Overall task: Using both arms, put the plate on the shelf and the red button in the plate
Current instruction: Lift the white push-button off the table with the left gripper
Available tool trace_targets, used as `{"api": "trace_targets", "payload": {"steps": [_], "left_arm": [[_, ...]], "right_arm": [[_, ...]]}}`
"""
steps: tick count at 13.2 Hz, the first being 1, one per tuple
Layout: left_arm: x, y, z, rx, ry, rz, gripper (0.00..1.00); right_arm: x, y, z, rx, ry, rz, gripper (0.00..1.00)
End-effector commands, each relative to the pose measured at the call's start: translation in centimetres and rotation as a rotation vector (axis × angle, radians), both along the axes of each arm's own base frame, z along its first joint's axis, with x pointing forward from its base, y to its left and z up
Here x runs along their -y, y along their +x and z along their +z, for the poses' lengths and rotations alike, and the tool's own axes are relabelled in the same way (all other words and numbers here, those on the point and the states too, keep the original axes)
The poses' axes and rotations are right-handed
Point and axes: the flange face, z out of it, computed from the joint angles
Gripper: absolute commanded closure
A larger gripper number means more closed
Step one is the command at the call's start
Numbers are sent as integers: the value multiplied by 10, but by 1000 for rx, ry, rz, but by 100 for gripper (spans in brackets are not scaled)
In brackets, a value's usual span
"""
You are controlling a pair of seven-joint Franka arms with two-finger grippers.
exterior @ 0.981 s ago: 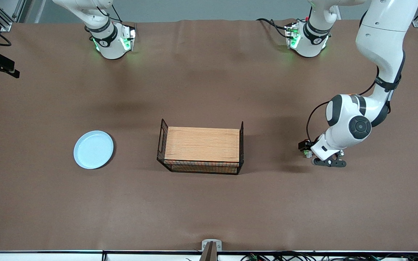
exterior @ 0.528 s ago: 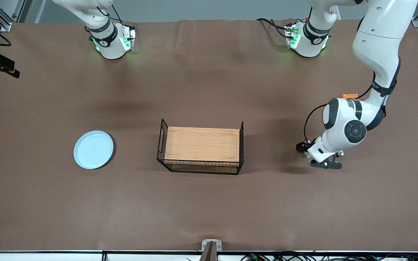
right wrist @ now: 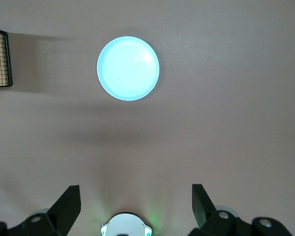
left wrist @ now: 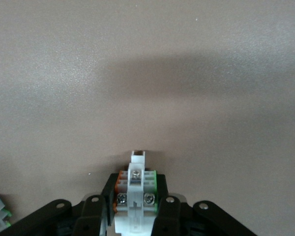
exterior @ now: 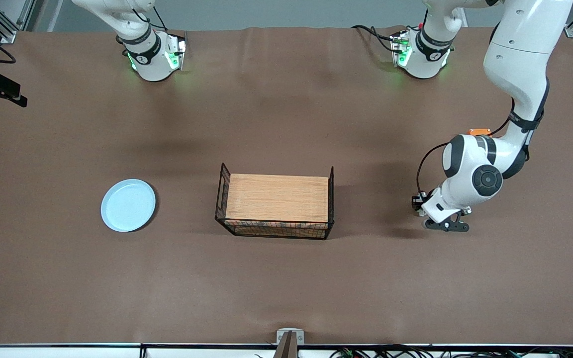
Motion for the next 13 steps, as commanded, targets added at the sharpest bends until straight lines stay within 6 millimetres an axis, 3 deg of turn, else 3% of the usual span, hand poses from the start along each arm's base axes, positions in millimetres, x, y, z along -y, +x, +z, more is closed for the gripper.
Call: {"api": "trace_targets", "payload": {"steps": [1, 5, 7, 10, 13], "left_arm": [[-2, 4, 4, 5, -6, 3, 75], [-7, 6, 11, 16, -5, 12, 76], [-9, 10, 33, 46, -7, 19, 76], [-11, 12, 47, 44, -9, 33, 76], [-10, 11, 80, 45, -2, 105, 78]], "right_arm": [[3, -6, 2, -1, -9, -2, 0], [3, -6, 2, -1, -9, -3, 0], [3, -6, 2, -1, -9, -2, 0], [3, -6, 2, -1, -9, -2, 0], [3, -6, 2, -1, -9, -2, 0]]}}
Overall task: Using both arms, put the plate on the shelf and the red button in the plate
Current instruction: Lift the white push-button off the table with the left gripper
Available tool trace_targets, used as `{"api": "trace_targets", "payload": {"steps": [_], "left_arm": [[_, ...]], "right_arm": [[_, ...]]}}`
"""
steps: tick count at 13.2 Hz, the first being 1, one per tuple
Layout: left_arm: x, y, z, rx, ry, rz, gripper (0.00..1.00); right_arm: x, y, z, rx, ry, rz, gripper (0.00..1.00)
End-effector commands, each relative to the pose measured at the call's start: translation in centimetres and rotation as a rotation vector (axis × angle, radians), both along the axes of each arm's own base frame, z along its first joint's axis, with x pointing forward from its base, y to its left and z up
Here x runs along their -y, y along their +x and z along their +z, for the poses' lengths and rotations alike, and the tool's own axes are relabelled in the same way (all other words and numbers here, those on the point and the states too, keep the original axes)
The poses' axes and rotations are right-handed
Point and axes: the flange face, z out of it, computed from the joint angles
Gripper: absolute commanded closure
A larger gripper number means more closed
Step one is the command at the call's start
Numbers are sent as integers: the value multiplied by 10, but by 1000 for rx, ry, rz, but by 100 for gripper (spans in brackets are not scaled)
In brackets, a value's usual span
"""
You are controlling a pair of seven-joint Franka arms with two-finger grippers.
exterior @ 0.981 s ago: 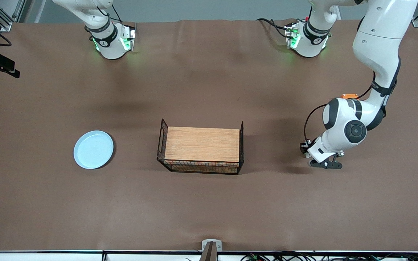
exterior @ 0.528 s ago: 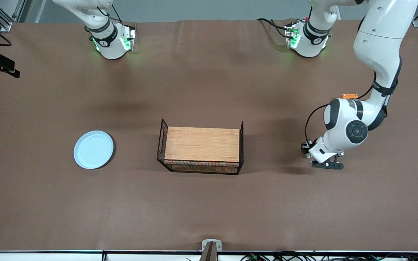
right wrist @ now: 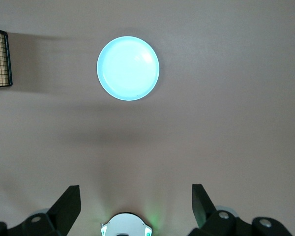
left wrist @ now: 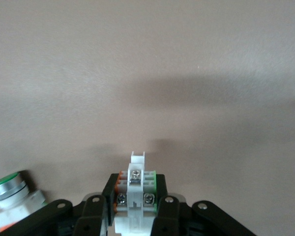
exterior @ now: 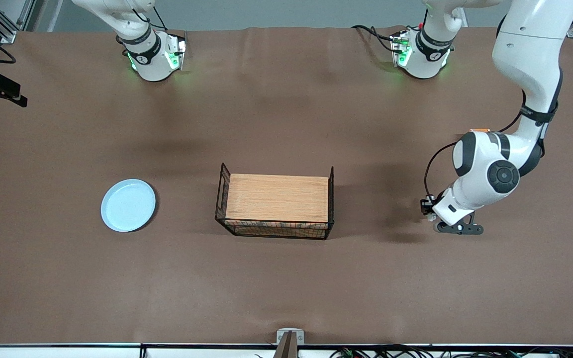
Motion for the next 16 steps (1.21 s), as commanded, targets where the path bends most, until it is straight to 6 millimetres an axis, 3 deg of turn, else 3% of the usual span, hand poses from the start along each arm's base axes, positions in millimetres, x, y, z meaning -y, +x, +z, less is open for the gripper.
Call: {"api": "trace_targets", "payload": {"steps": [1, 5, 11, 15, 16], "left_arm": [[0, -5, 31, -16, -5, 49, 78], [-1, -12, 52, -54, 8, 36, 78], [7, -23, 116, -33, 13, 20, 78], [36, -33, 164, -57, 15, 19, 78], [51, -33, 177, -67, 13, 25, 78]], "right_arm": [[3, -6, 2, 0, -9, -2, 0], [3, -6, 2, 0, -9, -2, 0], [2, -6, 2, -2, -9, 0, 0], [-4, -6, 2, -7, -7, 11, 0], [-6, -5, 2, -7, -7, 15, 0]]}}
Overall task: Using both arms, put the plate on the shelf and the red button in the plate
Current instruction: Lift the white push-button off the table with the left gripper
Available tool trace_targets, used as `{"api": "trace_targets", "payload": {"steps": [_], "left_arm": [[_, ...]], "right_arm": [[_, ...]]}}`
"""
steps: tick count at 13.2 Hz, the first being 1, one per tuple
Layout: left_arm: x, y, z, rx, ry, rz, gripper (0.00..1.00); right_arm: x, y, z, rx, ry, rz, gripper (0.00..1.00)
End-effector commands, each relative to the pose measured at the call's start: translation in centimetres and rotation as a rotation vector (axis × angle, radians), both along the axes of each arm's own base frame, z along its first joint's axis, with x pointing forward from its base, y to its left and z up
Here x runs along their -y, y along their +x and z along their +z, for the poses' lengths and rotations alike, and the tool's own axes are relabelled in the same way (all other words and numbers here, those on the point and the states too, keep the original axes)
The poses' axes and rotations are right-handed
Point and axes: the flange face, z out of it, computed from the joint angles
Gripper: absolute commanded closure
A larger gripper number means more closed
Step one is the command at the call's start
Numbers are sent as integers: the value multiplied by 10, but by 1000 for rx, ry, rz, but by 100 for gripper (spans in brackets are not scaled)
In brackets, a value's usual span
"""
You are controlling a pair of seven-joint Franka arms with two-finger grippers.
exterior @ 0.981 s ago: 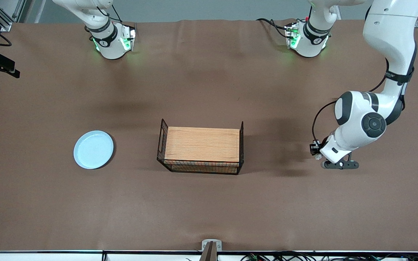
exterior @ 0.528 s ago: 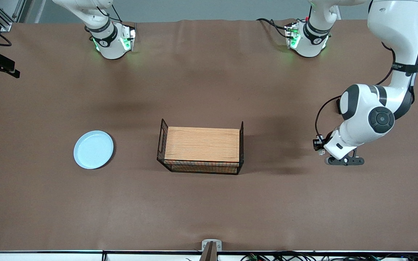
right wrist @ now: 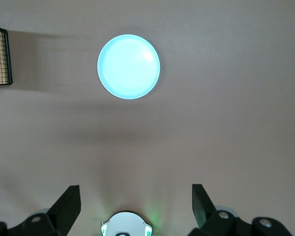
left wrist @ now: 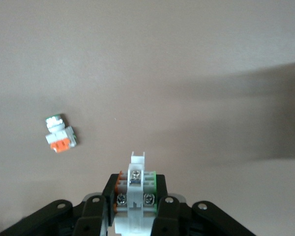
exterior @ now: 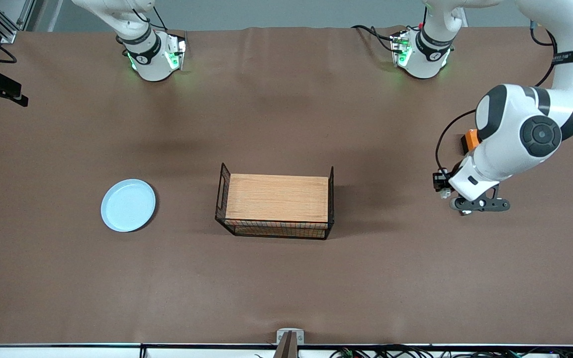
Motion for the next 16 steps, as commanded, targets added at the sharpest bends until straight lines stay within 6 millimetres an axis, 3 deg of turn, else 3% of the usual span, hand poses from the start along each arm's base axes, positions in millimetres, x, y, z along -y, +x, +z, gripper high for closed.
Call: {"api": "trace_targets", "payload": {"steps": [1, 4, 7, 16], "left_arm": [[27, -2, 37, -22, -5, 36, 78], [63, -4, 62, 7, -20, 68, 78], [89, -11, 67, -2, -23, 88, 78], [103, -12, 70, 1, -30, 95, 78]], "right_arm": [[-8, -4, 3, 0, -3, 19, 0], [-22, -3, 3, 1, -2, 47, 0], [-23, -2, 3, 0, -2, 49, 0], [-20, -3, 3, 1, -2, 44, 0]]}}
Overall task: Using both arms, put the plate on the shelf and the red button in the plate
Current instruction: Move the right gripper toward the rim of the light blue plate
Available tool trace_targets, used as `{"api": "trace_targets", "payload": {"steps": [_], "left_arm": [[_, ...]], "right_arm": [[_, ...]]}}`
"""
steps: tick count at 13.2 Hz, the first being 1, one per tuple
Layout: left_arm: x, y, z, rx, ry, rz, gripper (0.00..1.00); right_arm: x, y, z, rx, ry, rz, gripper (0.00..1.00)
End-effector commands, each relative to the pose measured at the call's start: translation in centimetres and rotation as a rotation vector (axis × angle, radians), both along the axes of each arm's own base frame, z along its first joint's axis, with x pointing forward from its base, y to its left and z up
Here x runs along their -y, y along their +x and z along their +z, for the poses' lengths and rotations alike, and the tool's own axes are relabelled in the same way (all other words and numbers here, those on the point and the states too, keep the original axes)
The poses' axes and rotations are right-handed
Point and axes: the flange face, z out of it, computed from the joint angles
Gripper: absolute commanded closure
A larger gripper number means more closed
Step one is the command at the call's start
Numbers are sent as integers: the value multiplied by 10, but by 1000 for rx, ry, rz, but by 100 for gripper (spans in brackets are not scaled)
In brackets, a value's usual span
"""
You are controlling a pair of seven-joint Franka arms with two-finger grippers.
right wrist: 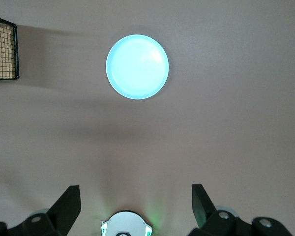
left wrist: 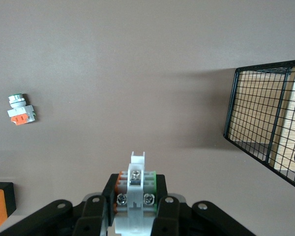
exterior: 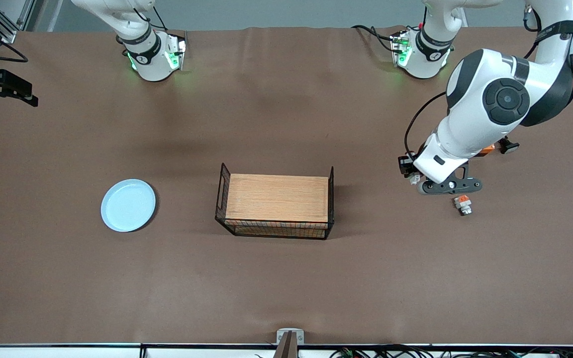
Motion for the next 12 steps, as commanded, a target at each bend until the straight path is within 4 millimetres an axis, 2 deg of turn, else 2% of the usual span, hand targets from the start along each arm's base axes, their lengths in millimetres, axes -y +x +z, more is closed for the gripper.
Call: {"api": "trace_targets", "payload": {"steps": [1, 4, 6, 7, 8, 10, 12], "left_arm": [[5, 3, 4, -10, -7, 10, 78], [6, 3, 3, -12, -7, 9, 78], [5, 3, 3, -12, -7, 10, 78], [5, 3, 2, -13, -7, 10, 78], [5, 4, 1, -16, -7, 10, 78], [5, 4, 0, -18, -6, 10, 78], [5, 4, 0, -18, -6, 12, 78]], "right_arm": [[1, -5, 3, 2, -1, 3, 0], [5, 3, 8, 14, -4, -3, 0], [7, 25, -24, -49, -10, -3, 0], [6, 34, -33, -50, -1, 0, 0], [6, 52, -62, -88, 4, 3, 0], [20, 78, -98, -120, 8, -7, 0], [27, 92, -124, -84, 3, 33, 0]]}}
